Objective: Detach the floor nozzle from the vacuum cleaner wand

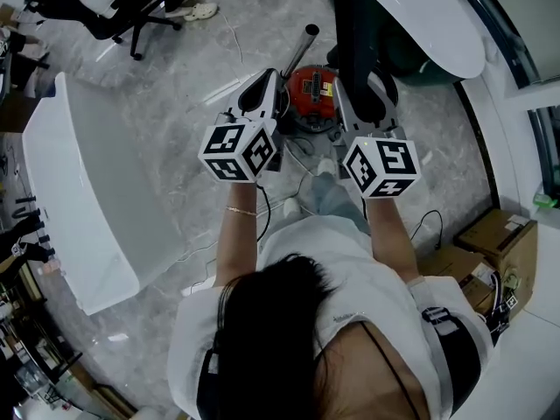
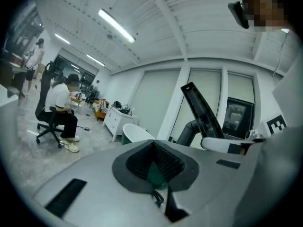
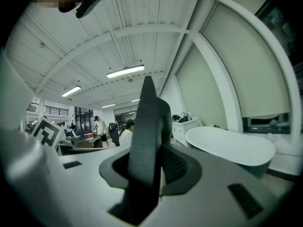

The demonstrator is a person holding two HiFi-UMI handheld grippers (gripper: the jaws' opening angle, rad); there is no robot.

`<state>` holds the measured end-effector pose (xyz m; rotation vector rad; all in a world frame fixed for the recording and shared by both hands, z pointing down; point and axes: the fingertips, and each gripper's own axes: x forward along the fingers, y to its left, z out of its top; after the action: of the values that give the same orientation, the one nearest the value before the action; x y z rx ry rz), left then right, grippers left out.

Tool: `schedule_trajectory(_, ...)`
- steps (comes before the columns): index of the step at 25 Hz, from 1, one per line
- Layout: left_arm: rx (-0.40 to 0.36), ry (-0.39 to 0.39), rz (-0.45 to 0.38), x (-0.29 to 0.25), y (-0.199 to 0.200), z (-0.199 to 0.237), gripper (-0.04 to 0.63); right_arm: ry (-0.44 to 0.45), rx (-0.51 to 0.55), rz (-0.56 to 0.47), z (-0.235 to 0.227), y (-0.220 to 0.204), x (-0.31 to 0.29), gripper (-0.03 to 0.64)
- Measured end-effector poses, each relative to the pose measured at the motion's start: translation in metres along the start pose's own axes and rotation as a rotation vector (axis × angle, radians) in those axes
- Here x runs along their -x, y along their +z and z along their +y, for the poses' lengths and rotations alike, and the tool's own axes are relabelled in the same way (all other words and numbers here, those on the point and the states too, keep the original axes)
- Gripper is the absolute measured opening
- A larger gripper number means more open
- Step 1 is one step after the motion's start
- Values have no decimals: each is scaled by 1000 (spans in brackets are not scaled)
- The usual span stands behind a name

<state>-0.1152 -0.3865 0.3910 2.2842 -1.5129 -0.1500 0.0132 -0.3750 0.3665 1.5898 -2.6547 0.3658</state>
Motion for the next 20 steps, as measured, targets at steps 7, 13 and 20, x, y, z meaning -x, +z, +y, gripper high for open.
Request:
schedule_trajectory(7,-106,0,68,29,-6,-14,3,-34,-68,14,15,-13,23,129)
schedule_trajectory(13,-23,-29,36,54,-3,-26,3,-67,-77,32,28,-25,43,129)
schedule_trajectory(20,-64,-2,78,73,-14,-24,3,-74,-110,39,43,-36,54,129)
